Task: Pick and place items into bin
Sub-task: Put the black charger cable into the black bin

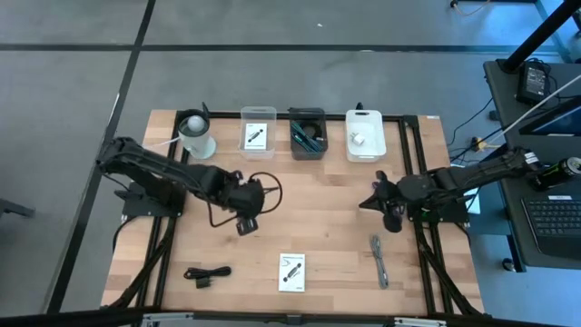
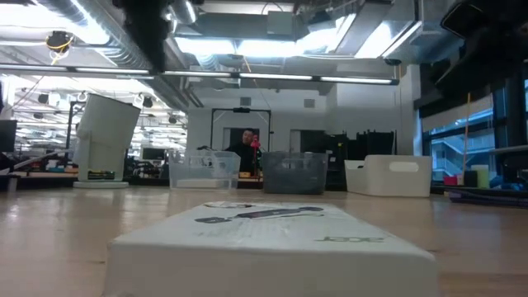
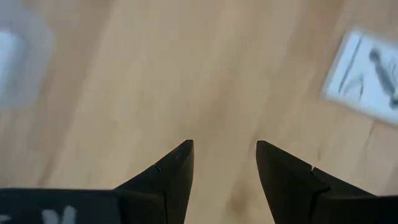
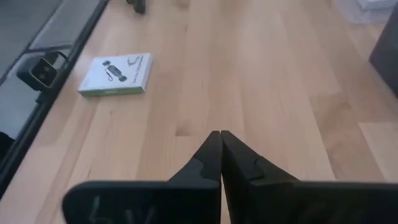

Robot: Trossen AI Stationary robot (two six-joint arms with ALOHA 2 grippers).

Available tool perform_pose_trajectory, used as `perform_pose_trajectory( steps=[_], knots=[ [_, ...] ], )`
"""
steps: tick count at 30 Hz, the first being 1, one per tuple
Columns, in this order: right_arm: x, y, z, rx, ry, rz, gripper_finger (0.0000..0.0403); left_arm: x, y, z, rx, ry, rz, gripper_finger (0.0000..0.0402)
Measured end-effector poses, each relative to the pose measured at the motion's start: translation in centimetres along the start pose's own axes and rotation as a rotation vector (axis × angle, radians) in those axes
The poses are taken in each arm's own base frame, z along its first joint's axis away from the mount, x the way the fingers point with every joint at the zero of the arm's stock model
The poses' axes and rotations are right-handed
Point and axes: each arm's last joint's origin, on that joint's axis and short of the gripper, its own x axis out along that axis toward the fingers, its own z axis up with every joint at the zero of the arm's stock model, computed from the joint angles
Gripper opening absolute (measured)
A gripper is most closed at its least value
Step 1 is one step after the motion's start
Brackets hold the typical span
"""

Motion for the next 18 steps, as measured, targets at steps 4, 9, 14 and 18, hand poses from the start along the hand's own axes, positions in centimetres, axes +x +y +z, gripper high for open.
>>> perform_pose_trajectory(
  steps=[4,9,14,18],
  knots=[
    [-0.4,-0.2,-0.6,0.007,-0.019,0.006,0.0007,1.6,-1.9,-1.2,0.040,0.159,-0.041,0.0168],
    [-0.6,-0.3,-0.8,0.008,-0.034,0.011,0.0009,3.9,-5.6,-3.7,0.207,0.349,-0.129,0.0168],
    [-0.6,-0.2,-0.8,0.013,-0.029,0.023,0.0009,5.9,-8.7,-6.4,0.175,0.466,-0.101,0.0168],
    [-0.6,-0.2,-0.8,0.013,-0.023,0.045,0.0009,6.9,-10.7,-8.5,0.143,0.483,-0.064,0.0168]
  ],
)
